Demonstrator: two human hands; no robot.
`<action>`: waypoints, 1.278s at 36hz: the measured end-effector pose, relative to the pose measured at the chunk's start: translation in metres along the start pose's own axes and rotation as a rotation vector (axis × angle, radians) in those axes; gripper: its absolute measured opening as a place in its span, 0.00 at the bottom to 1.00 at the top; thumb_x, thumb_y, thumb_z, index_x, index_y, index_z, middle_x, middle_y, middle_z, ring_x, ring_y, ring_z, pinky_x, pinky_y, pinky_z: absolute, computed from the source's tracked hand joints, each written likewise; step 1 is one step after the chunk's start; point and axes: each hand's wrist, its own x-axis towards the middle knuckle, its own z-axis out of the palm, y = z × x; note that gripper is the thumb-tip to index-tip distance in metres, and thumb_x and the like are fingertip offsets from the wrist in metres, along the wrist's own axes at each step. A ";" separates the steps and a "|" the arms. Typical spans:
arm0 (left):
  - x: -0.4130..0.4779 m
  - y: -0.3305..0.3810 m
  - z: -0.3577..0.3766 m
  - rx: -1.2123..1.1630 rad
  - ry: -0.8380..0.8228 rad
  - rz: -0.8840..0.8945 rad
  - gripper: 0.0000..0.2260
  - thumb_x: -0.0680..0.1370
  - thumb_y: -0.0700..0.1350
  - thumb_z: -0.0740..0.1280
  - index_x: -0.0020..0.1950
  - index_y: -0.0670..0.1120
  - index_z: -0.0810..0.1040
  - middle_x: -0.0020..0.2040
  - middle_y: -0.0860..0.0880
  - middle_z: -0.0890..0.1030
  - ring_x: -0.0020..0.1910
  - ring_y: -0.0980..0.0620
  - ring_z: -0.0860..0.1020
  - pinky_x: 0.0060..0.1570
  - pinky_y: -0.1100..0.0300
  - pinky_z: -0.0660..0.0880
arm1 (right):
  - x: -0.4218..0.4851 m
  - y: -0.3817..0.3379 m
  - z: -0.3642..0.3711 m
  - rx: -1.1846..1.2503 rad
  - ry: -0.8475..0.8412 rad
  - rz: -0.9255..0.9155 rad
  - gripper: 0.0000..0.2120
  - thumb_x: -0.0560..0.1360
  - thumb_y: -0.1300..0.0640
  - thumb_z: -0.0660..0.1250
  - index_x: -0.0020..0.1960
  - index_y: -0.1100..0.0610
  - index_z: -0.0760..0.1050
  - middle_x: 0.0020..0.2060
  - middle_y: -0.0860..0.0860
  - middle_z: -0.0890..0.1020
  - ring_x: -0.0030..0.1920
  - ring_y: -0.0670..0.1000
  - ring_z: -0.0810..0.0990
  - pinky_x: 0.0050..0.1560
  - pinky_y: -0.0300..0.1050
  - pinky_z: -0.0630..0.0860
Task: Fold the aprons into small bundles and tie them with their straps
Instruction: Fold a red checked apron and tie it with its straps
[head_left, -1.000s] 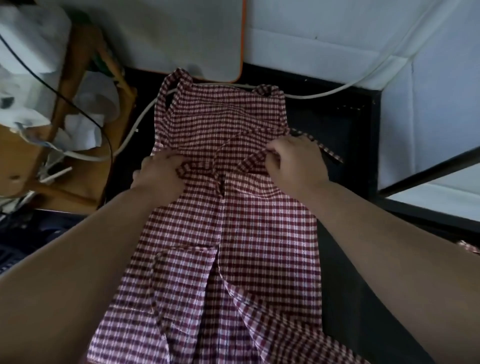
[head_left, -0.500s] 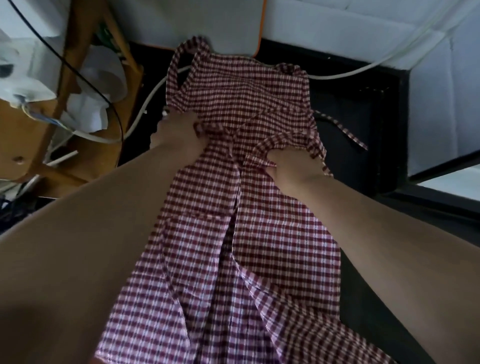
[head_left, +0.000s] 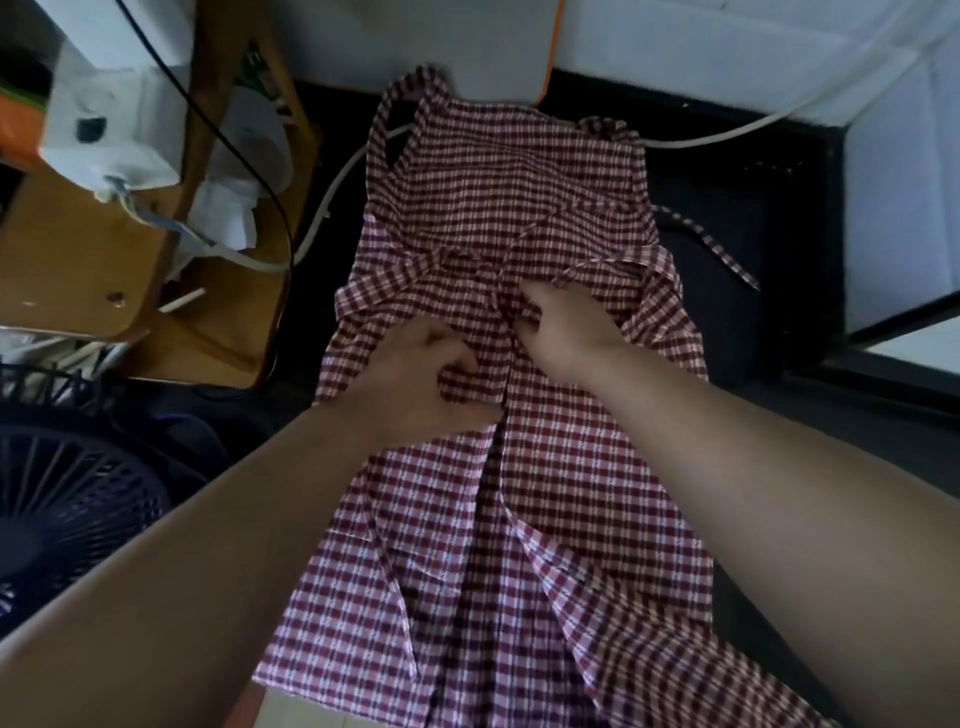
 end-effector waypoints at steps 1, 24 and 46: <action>-0.003 -0.002 -0.001 0.063 -0.052 0.014 0.22 0.66 0.58 0.76 0.56 0.52 0.77 0.60 0.58 0.62 0.63 0.58 0.58 0.67 0.63 0.54 | 0.002 -0.001 0.001 -0.015 -0.033 0.011 0.20 0.80 0.51 0.59 0.72 0.50 0.67 0.71 0.57 0.66 0.64 0.58 0.71 0.64 0.44 0.69; 0.007 0.042 0.000 -0.325 -0.174 -0.201 0.16 0.81 0.58 0.59 0.58 0.51 0.80 0.56 0.45 0.82 0.56 0.45 0.79 0.60 0.52 0.74 | -0.043 0.014 0.011 0.153 0.154 0.118 0.10 0.82 0.57 0.56 0.53 0.57 0.75 0.44 0.50 0.76 0.43 0.49 0.73 0.46 0.39 0.71; 0.032 0.062 0.000 -0.640 -0.215 -0.204 0.06 0.77 0.42 0.67 0.52 0.49 0.81 0.53 0.49 0.83 0.56 0.51 0.79 0.60 0.58 0.74 | -0.046 0.024 0.014 0.295 0.093 0.081 0.09 0.78 0.48 0.64 0.46 0.54 0.76 0.30 0.46 0.75 0.30 0.46 0.72 0.33 0.42 0.67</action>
